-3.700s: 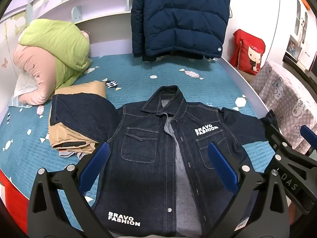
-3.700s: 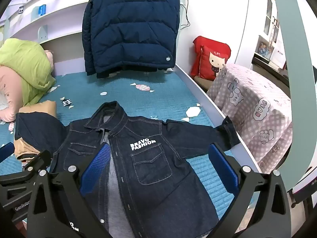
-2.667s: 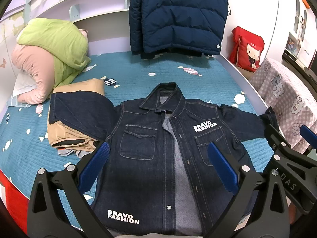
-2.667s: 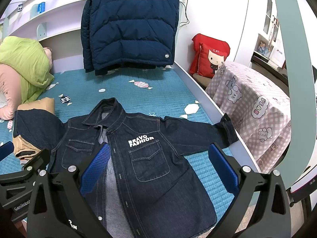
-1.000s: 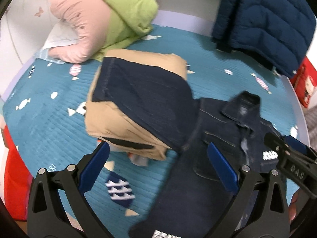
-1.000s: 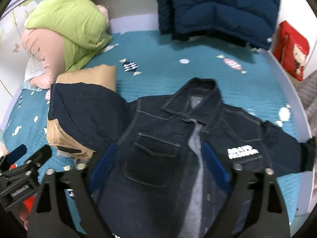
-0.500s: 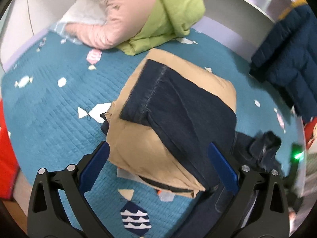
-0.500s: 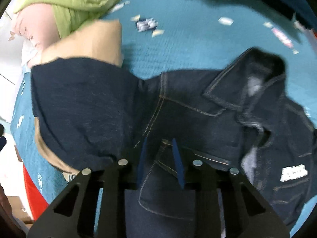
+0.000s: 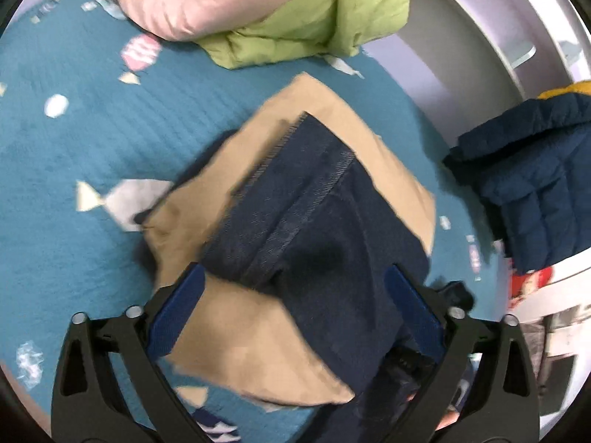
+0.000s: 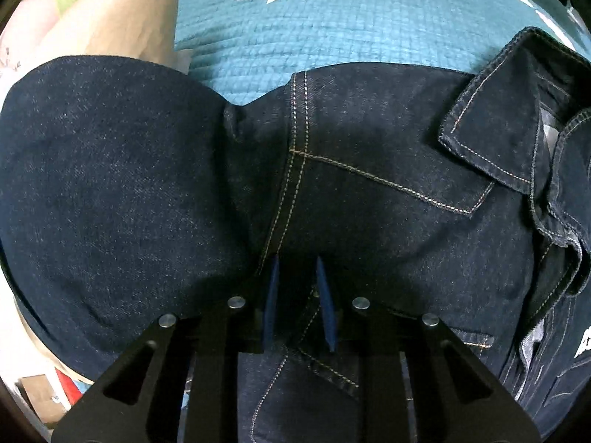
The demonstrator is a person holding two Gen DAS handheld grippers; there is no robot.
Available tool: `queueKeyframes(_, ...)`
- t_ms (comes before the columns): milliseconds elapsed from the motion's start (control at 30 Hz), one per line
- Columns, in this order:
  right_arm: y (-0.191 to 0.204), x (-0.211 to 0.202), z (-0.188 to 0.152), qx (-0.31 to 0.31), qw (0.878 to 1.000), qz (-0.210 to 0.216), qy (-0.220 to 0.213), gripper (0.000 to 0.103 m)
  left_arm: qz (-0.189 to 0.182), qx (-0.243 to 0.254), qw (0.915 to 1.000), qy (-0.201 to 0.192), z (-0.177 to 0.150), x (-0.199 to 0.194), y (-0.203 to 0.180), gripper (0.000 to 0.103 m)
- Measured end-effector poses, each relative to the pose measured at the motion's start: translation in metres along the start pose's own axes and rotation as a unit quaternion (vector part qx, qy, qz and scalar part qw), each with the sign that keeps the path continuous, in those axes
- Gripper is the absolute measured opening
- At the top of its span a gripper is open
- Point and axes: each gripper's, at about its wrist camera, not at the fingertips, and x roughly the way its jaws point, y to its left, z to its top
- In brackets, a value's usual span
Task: Fold large clothes
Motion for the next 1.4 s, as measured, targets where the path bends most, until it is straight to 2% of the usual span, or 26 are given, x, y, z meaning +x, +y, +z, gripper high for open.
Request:
queueKeyframes(33,-0.002,-0.001,0.000,0.002,1.000,0.003,0.001,0.020,-0.012,-0.017,0.9997,0.014,0.002,0.011,0.005,0.065)
queueKeyframes(100,-0.003,0.002,0.001,0.003,1.000,0.006,0.001,0.020,-0.011,-0.043,0.9987,0.025,0.004,0.024,0.015,0.059)
queueKeyframes(167,-0.008,0.002,0.004,0.002,1.000,0.008,-0.001,0.020,-0.002,-0.057,0.9981,0.024,0.004,0.033,0.022,0.048)
queueKeyframes(233,-0.012,0.006,0.004,0.000,1.000,0.008,-0.002,0.020,0.002,-0.058,0.9983,0.008,0.004,0.031,0.024,0.024)
queueKeyframes(267,-0.015,0.004,0.004,0.001,1.000,0.008,-0.002,0.020,-0.006,-0.064,0.9980,0.001,0.005,0.030,0.026,0.022)
queueKeyframes(367,-0.019,0.002,0.005,0.003,1.000,0.007,-0.001,0.020,-0.021,-0.071,0.9972,-0.007,0.003,0.023,0.030,0.018)
queueKeyframes(533,-0.013,0.002,0.001,0.004,1.000,0.011,-0.005,0.020,-0.009,-0.054,0.9984,-0.011,0.001,-0.001,0.024,0.019)
queueKeyframes(600,-0.014,0.000,0.001,0.006,1.000,0.013,-0.005,0.020,0.000,-0.064,0.9979,-0.005,0.003,-0.005,0.030,0.044)
queueKeyframes(633,-0.015,0.000,0.001,0.007,1.000,0.013,-0.005,0.020,0.006,-0.078,0.9969,0.001,0.002,-0.006,0.036,0.061)
queueKeyframes(800,-0.014,-0.002,0.002,0.006,1.000,0.009,-0.004,0.020,-0.012,-0.120,0.9916,0.046,-0.006,0.012,0.062,0.062)
queueKeyframes(900,-0.012,0.000,0.001,0.003,1.000,0.008,-0.006,0.020,-0.063,-0.148,0.9860,0.043,-0.008,0.030,0.073,0.062)
queueKeyframes(1000,-0.011,0.000,0.000,0.002,1.000,0.009,-0.007,0.020,-0.083,-0.166,0.9824,0.020,-0.006,0.033,0.080,0.046)
queueKeyframes(1067,-0.010,0.002,-0.002,0.000,1.000,0.008,-0.008,0.020,-0.095,-0.173,0.9803,-0.017,-0.004,0.024,0.082,0.015)
queueKeyframes(1200,-0.007,0.003,-0.005,0.000,1.000,0.004,-0.010,0.020,-0.077,-0.137,0.9867,-0.043,0.002,0.009,0.067,0.011)
queueKeyframes(1300,-0.008,0.005,-0.004,0.010,1.000,0.009,-0.011,0.019,-0.037,-0.094,0.9929,-0.063,0.005,-0.004,0.046,0.009)
queueKeyframes(1400,-0.010,0.008,-0.001,0.010,1.000,0.013,-0.010,0.018,-0.015,-0.054,0.9941,-0.093,0.000,-0.026,0.020,0.009)
